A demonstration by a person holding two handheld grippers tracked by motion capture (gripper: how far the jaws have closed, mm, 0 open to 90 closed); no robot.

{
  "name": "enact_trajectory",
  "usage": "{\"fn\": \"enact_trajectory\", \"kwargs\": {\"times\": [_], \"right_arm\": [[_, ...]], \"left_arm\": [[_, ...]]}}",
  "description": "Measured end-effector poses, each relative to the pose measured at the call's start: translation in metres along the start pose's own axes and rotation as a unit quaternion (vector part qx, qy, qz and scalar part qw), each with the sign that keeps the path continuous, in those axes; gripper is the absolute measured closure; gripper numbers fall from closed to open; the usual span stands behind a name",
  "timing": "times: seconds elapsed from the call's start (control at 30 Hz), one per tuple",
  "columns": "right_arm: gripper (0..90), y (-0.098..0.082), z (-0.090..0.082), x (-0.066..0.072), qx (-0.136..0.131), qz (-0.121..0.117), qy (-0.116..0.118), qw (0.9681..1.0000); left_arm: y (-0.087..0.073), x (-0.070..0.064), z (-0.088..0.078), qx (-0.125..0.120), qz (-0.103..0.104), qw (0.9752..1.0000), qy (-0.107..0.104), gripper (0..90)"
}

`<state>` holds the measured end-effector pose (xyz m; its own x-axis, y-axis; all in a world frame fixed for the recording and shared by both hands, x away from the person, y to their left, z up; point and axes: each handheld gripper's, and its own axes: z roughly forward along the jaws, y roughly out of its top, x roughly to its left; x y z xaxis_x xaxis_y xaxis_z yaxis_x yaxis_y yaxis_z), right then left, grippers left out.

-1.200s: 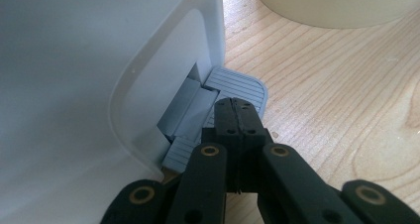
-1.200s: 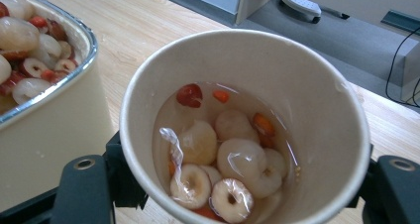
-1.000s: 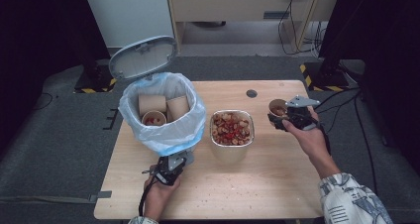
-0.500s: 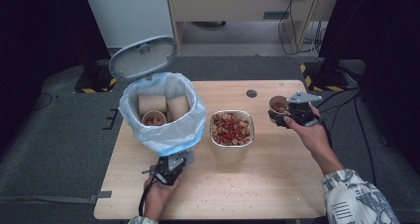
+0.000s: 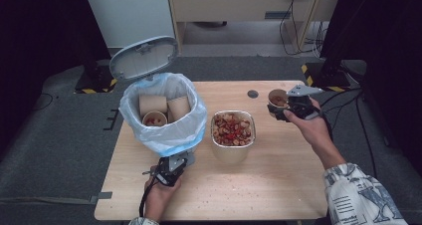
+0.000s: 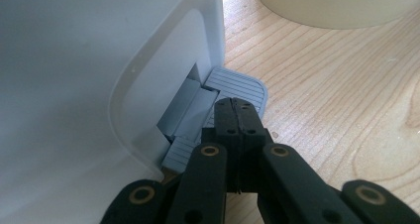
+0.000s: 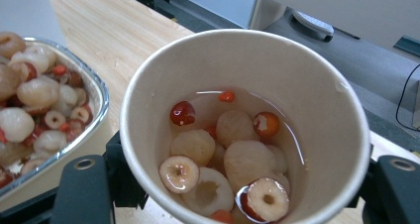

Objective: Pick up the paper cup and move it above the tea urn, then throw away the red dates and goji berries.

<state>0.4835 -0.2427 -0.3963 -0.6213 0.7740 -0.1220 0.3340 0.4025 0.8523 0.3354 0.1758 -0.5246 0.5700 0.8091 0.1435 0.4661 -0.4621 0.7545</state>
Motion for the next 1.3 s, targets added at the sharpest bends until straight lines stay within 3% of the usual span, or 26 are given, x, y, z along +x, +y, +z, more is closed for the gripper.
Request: {"fn": "enact_trajectory", "kwargs": {"times": [0.43, 0.63, 0.77, 0.9, 1.2, 1.3], "right_arm": [[29.2, 0.022, -0.002, -0.007, -0.004, -0.009, -0.012, 0.9999], [29.1, 0.043, -0.001, 0.003, -0.013, -0.043, 0.008, 0.999], [29.1, 0.052, -0.002, 0.01, -0.017, -0.052, 0.009, 0.9985], [28.9, 0.056, -0.003, 0.018, -0.021, -0.066, 0.024, 0.9973], [28.8, 0.061, 0.001, 0.029, -0.022, -0.075, 0.039, 0.9962], [28.8, 0.063, 0.001, 0.032, -0.024, -0.074, 0.034, 0.9964]], "left_arm": [[0.0, 0.001, 0.0, -0.001, -0.004, 1.0, -0.002, 90.0], [0.0, 0.001, 0.0, 0.0, -0.004, 1.0, -0.002, 89.9], [0.0, 0.0, 0.0, 0.0, -0.003, 1.0, -0.001, 90.0], [0.0, 0.001, 0.0, 0.0, -0.003, 1.0, -0.002, 90.0], [0.0, 0.001, 0.0, 0.001, -0.002, 1.0, -0.001, 90.0], [0.0, 0.001, 0.0, 0.001, -0.002, 1.0, -0.002, 90.0]]}}
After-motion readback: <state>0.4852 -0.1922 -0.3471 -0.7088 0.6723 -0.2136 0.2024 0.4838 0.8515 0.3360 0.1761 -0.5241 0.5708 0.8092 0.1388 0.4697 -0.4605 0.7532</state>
